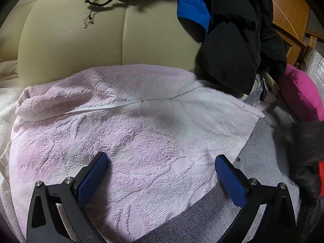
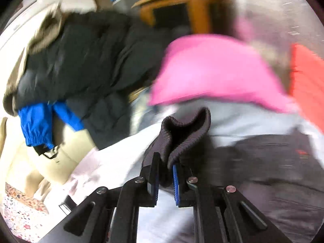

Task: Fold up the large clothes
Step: 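Lay the held cuff across the jacket body with the right tool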

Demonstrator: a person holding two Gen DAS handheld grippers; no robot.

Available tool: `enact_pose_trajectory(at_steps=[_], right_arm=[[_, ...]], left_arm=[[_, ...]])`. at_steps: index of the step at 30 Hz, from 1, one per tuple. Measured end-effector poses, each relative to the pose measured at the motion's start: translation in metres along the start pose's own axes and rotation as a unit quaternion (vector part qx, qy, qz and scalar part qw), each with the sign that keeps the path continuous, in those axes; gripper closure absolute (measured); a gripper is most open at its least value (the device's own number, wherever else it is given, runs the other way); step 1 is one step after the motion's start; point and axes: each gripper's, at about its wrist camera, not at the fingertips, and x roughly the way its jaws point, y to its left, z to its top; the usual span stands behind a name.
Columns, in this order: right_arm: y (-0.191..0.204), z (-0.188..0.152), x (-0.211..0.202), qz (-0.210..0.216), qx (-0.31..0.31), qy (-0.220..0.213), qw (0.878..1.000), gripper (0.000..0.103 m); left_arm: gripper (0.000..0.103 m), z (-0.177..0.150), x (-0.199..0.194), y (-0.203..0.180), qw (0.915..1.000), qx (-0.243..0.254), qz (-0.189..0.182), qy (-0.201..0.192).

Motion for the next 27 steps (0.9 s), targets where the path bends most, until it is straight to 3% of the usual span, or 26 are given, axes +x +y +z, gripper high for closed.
enact_pose_trajectory(at_steps=[5, 15, 19, 22, 24, 27], right_arm=[[-0.106, -0.021, -0.085, -0.068, 0.043, -0.028, 0.996, 0.091], [-0.286, -0.092, -0.148, -0.158, 0.143, -0.043, 0.976, 0.091], [-0.34, -0.128, -0.149, -0.188, 0.162, -0.02, 0.968, 0.091], [-0.373, -0.16, -0.139, -0.188, 0.189, -0.001, 0.964, 0.091], [-0.382, -0.177, -0.133, -0.187, 0.194, 0.005, 0.963, 0.091], [-0.394, -0.187, -0.135, -0.17, 0.201, 0.001, 0.965, 0.091]], left_arm=[[0.0, 0.004, 0.006, -0.006, 0.9998, 0.009, 0.013, 0.01], [0.0, 0.012, 0.02, -0.025, 0.9978, 0.034, 0.045, 0.034], [0.0, 0.013, 0.03, -0.043, 0.9939, 0.06, 0.078, 0.049], [0.0, 0.022, 0.036, -0.055, 0.9894, 0.077, 0.098, 0.073], [0.0, 0.029, 0.033, -0.065, 0.9888, 0.08, 0.092, 0.086], [0.0, 0.037, 0.005, -0.102, 0.9931, 0.083, 0.05, 0.066]])
